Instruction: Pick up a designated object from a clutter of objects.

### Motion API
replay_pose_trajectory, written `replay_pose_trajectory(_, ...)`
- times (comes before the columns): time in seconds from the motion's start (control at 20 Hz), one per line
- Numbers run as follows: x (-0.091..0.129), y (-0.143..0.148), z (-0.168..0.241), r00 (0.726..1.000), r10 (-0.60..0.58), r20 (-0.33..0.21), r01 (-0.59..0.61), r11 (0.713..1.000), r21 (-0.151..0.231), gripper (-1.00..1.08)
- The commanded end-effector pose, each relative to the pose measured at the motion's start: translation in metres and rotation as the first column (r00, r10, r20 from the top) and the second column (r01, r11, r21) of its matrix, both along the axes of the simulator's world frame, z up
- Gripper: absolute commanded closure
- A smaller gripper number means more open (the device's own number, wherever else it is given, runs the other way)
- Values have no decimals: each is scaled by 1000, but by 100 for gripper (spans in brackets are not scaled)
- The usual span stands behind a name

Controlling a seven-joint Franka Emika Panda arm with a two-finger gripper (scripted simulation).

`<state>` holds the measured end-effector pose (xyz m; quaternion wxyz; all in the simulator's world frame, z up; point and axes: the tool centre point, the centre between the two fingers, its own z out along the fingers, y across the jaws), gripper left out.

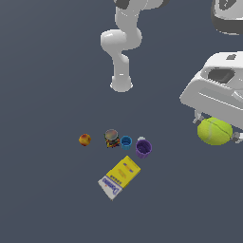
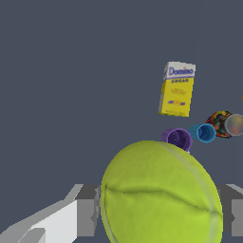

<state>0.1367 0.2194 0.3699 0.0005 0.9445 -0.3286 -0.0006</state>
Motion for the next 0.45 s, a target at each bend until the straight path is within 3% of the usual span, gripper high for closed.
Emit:
replay_pose_trajectory(0.0,2,4,5,1000,-1,1,1,1000,0,108)
replay_pose_trajectory(0.4,4,7,9,1000,0,1,0,1000,1,108)
